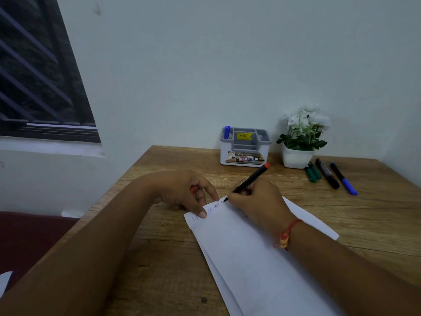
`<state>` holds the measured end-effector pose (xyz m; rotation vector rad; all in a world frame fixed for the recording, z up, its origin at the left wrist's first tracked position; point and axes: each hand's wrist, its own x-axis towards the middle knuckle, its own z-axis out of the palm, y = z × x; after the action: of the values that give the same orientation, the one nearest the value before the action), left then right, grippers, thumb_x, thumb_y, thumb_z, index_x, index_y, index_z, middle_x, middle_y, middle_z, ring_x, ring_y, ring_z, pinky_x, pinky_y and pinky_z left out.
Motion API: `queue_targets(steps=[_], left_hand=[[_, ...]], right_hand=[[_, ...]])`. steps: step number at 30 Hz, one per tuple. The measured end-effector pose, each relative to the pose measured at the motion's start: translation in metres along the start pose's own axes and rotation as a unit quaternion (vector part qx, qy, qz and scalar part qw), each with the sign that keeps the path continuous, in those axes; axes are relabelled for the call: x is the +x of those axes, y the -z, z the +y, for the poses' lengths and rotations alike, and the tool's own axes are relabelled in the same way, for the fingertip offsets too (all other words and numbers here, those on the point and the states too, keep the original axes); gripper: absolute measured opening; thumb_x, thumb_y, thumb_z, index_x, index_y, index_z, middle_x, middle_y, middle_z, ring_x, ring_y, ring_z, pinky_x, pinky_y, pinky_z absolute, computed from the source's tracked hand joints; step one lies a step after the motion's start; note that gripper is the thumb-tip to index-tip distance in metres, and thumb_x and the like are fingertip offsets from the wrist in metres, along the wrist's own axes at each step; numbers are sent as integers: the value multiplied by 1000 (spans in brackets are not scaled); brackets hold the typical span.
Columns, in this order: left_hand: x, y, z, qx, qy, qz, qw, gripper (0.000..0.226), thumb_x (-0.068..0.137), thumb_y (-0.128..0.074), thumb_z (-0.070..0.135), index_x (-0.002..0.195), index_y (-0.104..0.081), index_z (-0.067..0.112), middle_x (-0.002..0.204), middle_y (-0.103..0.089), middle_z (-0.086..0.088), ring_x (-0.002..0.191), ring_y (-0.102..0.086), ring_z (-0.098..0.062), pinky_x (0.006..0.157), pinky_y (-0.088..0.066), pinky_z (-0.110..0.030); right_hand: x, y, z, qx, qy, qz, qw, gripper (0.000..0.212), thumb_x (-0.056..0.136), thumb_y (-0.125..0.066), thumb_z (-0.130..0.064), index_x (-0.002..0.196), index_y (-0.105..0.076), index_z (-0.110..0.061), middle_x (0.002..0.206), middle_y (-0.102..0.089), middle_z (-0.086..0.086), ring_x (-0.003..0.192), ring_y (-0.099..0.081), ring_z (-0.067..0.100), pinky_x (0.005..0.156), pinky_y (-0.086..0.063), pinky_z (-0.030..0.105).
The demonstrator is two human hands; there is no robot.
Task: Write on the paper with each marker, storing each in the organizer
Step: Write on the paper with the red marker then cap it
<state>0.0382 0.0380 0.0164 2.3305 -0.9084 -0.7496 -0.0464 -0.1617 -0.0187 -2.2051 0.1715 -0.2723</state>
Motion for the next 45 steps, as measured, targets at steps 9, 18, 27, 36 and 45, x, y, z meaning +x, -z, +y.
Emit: queue_targets(steps=[9,18,27,36,45], left_hand=[[2,0,-3,-10,-4,7,1000,44,76,-83,21,115,-67,36,97,-73,-4,91,-66,-35,76,-48,-40],[0,0,0,-8,-1,3,1000,45,77,-82,19,117,-66,32,96,-73,-3,82,-65,-16,72,-49,-31],[1,-1,-2,-13,-4,5,1000,45,77,-82,18,118,-66,30,96,-74,-5,87,-67,-28,75,-49,-37],[1,0,-2,-11,-2,4,1000,45,77,-82,19,117,-66,32,96,-74,-3,89,-69,-26,77,-51,-37],[1,-1,-2,-19,-7,4,1000,46,76,-83,19,118,-67,31,94,-75,-3,96,-66,-37,79,-49,-43]], right_hand=[[0,0,0,3,-11,-4,1000,10,79,-72,-27,74,-76,-19,64,-69,-8,66,-63,5,54,-41,20],[1,-1,2,2,-11,21,1000,11,81,-72,-27,74,-76,-19,62,-68,-8,63,-62,4,52,-40,17],[2,0,3,7,-4,12,1000,7,82,-71,-24,83,-77,-20,69,-70,-7,68,-65,7,59,-50,24],[2,1,3,18,-4,8,1000,6,81,-70,-22,80,-76,-21,64,-68,-7,67,-65,8,61,-50,24],[2,0,1,7,-24,-6,1000,11,81,-73,-29,78,-77,-19,71,-71,-8,65,-62,4,51,-40,16]])
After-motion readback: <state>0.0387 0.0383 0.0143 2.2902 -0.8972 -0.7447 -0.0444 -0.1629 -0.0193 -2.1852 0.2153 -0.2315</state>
